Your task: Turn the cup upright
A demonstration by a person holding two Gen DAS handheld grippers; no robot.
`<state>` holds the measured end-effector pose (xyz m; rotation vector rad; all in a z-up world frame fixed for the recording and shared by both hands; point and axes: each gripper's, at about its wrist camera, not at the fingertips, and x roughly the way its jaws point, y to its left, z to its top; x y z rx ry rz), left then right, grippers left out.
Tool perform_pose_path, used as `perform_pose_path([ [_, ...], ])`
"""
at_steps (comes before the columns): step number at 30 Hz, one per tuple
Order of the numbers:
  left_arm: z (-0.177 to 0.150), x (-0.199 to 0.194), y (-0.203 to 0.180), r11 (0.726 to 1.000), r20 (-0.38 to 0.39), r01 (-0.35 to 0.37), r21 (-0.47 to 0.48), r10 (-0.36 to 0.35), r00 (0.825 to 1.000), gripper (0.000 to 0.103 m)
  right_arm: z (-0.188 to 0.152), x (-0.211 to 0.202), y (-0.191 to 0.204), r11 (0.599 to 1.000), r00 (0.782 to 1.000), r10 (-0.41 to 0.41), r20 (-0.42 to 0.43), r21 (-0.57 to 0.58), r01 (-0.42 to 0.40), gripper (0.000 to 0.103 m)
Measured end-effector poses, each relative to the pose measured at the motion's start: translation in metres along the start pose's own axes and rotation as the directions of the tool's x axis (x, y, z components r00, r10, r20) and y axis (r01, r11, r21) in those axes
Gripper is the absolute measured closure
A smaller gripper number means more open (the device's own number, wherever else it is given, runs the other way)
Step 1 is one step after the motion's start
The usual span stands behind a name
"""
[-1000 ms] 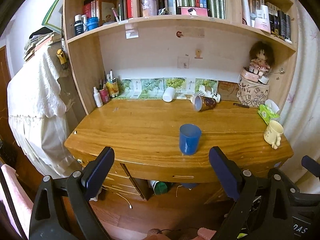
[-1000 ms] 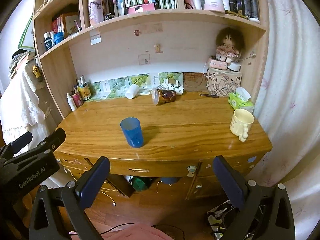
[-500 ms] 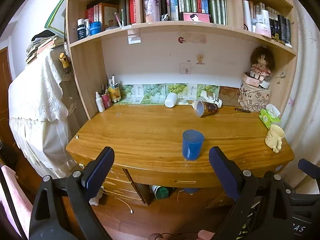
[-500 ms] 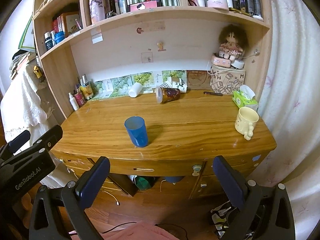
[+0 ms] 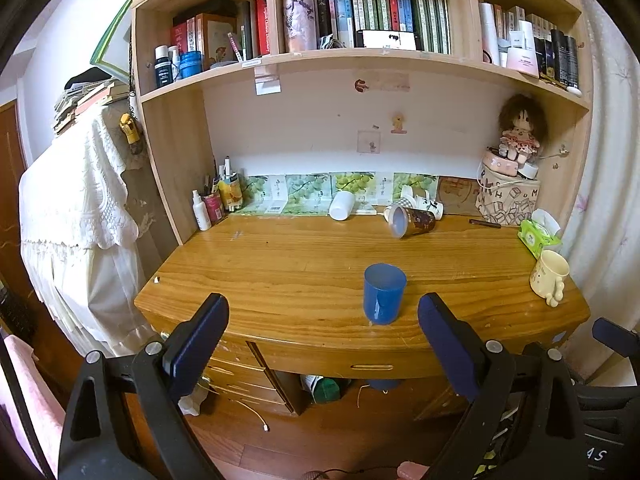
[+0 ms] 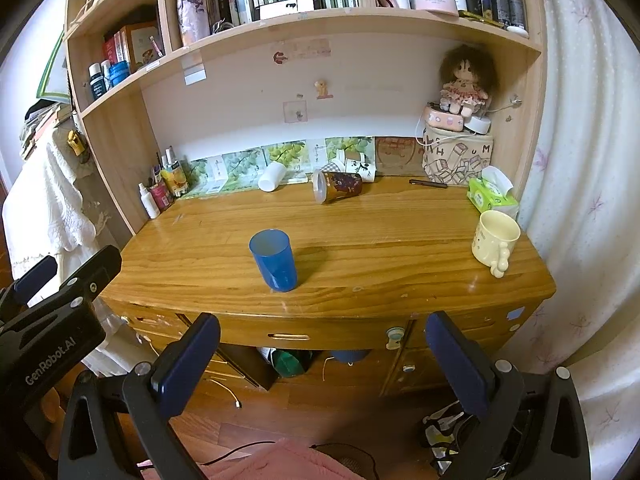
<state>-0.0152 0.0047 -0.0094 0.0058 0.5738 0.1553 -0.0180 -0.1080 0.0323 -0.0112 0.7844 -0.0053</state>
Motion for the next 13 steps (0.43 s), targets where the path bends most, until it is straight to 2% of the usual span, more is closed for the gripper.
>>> perform_pose_path([
  [13,-0.0004,-0.0023,0.0004,1.000,0.002,-0.017,-0.013,0.017,1.000,0.006,-0.0023,0.0045,-0.0037,1.000,1.000,0.017,-0.015,-0.009,-0.017,0.000],
])
